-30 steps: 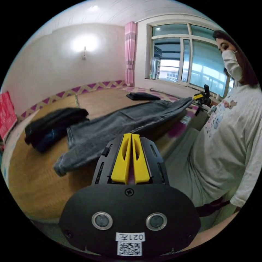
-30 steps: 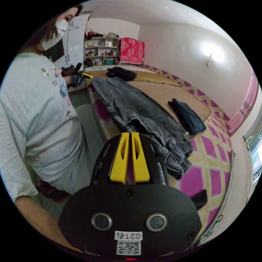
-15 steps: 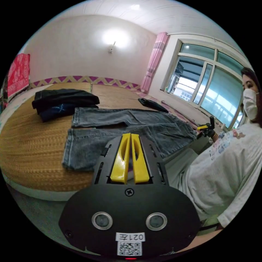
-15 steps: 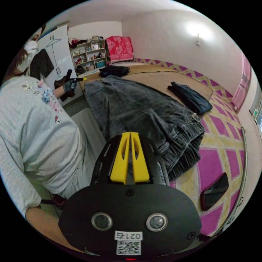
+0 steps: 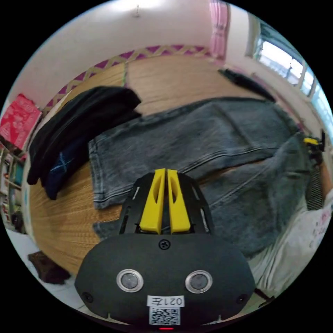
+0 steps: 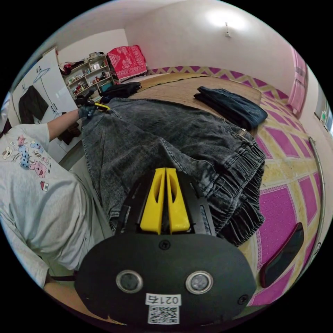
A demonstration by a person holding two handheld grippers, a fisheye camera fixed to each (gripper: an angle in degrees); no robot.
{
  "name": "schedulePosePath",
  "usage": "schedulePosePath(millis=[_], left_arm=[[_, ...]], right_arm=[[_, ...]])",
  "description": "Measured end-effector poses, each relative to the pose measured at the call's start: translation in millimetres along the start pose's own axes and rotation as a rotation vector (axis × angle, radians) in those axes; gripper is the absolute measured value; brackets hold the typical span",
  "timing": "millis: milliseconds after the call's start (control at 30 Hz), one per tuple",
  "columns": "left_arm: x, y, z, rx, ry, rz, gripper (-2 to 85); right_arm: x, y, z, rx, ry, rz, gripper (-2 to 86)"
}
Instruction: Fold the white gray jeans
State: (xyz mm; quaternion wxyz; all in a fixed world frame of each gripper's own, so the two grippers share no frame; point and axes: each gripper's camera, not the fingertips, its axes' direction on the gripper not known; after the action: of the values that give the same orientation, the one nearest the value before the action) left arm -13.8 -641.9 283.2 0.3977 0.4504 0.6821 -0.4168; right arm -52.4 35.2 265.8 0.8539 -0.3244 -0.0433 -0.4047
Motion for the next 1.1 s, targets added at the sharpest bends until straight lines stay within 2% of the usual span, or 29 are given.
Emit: schedulePosePath(millis=[33,367,533,633,700,733,800,833,933,1000,1100], left_arm=[[-6,3,5,-0.046,-0.082,-0.033,-0.4],[-36,41,-17,0.051,-0.002,-0.247,-0.9],[-42,100,-70,0.288,0.207,-0.328,-0.9],[-13,136,-97,0.330,0.209,-0.280,-1.0],[8,153,-96,0.284,0.185,-0.222,-1.0],[19,161,-83,0.171,0.133,-0.192,-1.0],[27,177,-59,0.032,0.077,-0.189,-1.0],[26,193,-63,0.125,0.095,-0.211,-0.9],[15,211,-62,0.162,0.200,-0.327,-0.9],[21,217,-67,0.191,0.192,-0.339,-0.9],[38,225,-79,0.268,0.161,-0.296,-0.9]], right_arm=[[1,0,0,-0.004,-0.004,0.002,-1.0],[7,-5,10,-0.074,-0.028,0.025,-1.0],[-11,0,-8,-0.009,0.002,0.008,-1.0],[-40,9,-21,0.051,0.079,-0.019,-1.0],[-51,14,6,-0.142,0.239,0.008,-0.9],[-61,24,6,-0.113,0.304,-0.008,-0.9],[-62,34,2,-0.109,0.305,0.023,-0.8],[-61,37,-3,-0.122,0.290,0.040,-0.8],[-60,40,-14,-0.182,0.282,0.053,-0.7],[-62,34,-25,-0.208,0.266,0.065,-0.7],[-56,28,-64,0.031,0.276,0.140,-0.7]])
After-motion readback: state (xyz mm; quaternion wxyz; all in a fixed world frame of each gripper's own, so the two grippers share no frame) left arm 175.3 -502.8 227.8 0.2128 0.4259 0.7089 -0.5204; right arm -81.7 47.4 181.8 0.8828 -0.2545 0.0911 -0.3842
